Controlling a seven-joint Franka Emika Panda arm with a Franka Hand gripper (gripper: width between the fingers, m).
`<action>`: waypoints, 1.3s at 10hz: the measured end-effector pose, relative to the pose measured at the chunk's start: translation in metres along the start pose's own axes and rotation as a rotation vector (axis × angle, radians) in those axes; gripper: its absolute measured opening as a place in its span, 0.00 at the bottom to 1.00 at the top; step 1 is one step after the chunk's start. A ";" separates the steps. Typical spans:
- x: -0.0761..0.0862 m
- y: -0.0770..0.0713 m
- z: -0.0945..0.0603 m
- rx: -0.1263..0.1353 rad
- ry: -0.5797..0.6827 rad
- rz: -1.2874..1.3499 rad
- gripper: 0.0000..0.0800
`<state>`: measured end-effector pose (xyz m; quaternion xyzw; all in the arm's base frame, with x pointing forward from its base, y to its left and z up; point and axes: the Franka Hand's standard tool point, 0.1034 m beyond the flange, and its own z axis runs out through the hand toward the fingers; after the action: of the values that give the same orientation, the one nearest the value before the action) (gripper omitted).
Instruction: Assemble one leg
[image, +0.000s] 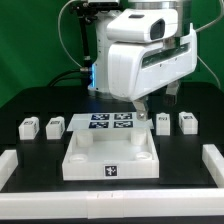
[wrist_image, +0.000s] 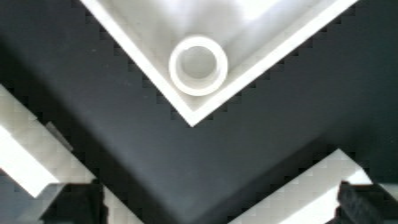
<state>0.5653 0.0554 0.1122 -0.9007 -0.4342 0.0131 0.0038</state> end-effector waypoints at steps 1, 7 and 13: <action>0.000 0.000 0.000 0.000 0.000 0.000 0.81; 0.000 0.000 0.000 0.001 0.000 0.000 0.81; 0.000 0.000 0.001 0.001 -0.001 0.000 0.81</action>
Offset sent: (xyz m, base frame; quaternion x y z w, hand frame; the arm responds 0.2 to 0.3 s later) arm 0.0000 0.0000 0.0000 0.0000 0.0000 0.0000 1.0000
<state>0.5649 0.0554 0.1111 -0.9007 -0.4342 0.0139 0.0042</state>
